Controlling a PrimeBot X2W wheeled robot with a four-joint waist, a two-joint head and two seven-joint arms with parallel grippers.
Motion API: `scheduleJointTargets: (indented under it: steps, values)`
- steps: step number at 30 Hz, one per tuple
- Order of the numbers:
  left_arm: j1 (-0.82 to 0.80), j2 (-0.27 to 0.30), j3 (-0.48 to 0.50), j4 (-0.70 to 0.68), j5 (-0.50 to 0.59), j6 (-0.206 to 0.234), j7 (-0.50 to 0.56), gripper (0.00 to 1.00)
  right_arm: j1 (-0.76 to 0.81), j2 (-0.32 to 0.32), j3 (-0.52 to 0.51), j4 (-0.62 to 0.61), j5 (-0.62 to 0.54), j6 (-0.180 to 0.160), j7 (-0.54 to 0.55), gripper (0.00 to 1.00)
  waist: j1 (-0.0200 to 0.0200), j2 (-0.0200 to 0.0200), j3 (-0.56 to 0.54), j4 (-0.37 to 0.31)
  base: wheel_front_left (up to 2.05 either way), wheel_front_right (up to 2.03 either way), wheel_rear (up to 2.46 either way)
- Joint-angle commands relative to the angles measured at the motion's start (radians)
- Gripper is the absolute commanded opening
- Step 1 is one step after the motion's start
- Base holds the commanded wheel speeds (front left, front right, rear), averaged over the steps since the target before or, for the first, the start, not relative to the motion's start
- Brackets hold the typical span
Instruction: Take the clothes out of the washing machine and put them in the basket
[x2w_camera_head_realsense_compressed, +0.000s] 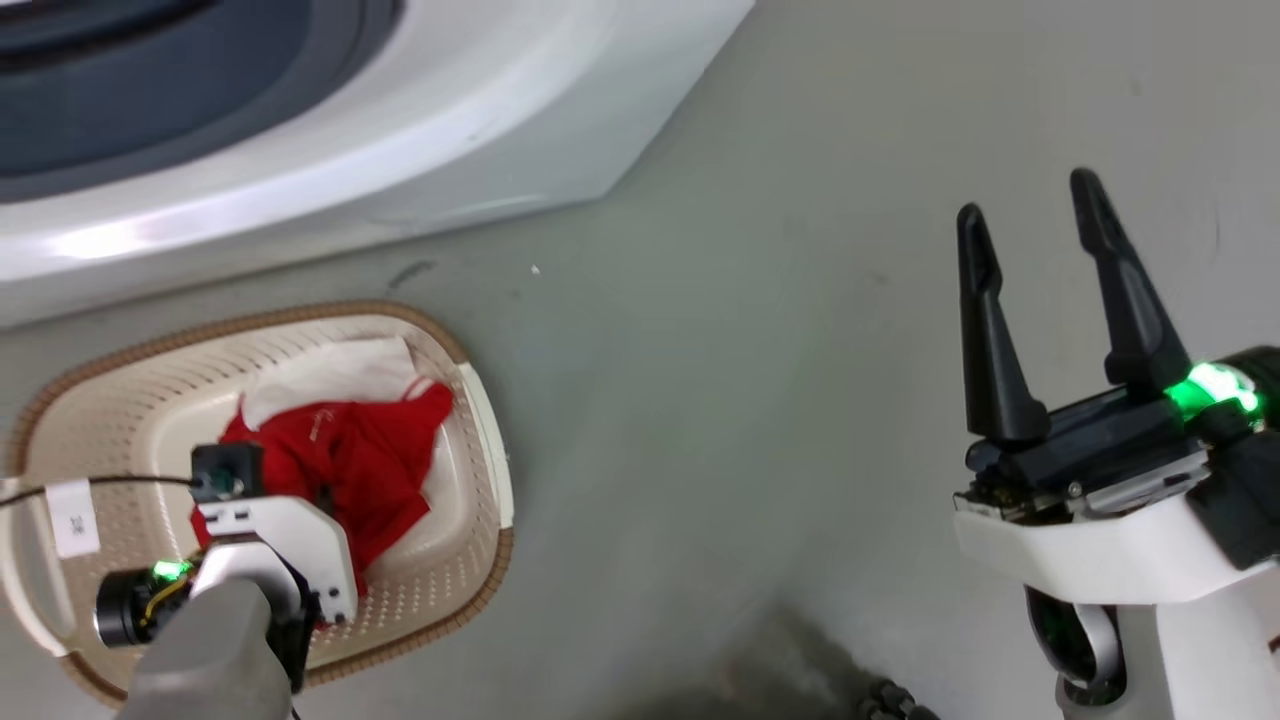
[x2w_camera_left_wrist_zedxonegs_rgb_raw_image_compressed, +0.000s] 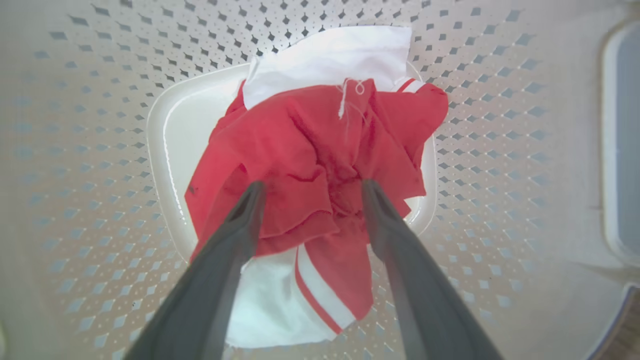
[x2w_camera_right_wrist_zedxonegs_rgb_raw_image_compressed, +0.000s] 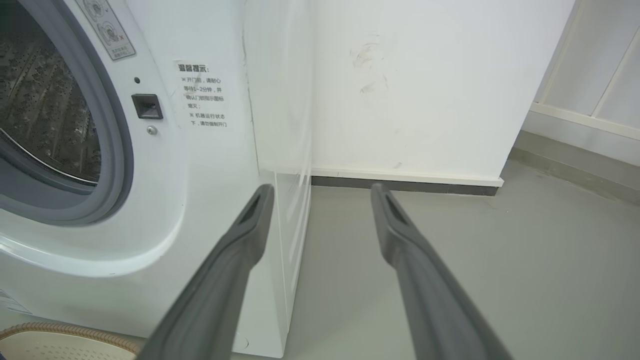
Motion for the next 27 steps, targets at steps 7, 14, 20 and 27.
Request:
scheduleJointTargets:
  steps: [7,14,20,27]
  values:
    - [0.094,-0.036,0.000,0.003,-0.008,-0.021,-0.049,1.00,0.076,0.000,-0.006,0.040,-0.025,-0.001,-0.002,1.00,-0.0001,0.0000,-0.179,0.053,0.00,0.00,0.00]
    - [0.231,-0.025,0.055,-0.181,0.053,0.025,-0.064,1.00,0.172,0.000,-0.023,0.076,-0.048,-0.001,-0.002,1.00,-0.0001,0.0000,-0.343,0.102,0.00,0.00,0.00]
    - [0.346,-0.019,0.158,-0.355,0.140,0.065,-0.064,1.00,0.228,0.000,-0.031,0.099,-0.059,-0.001,-0.002,1.00,-0.0001,0.0000,-0.436,0.134,0.00,0.00,0.00]
    - [0.471,-0.052,0.279,-0.538,0.265,0.083,-0.064,1.00,0.285,0.000,-0.041,0.112,-0.060,-0.001,-0.002,1.00,-0.0001,0.0000,-0.521,0.163,0.00,0.00,0.00]
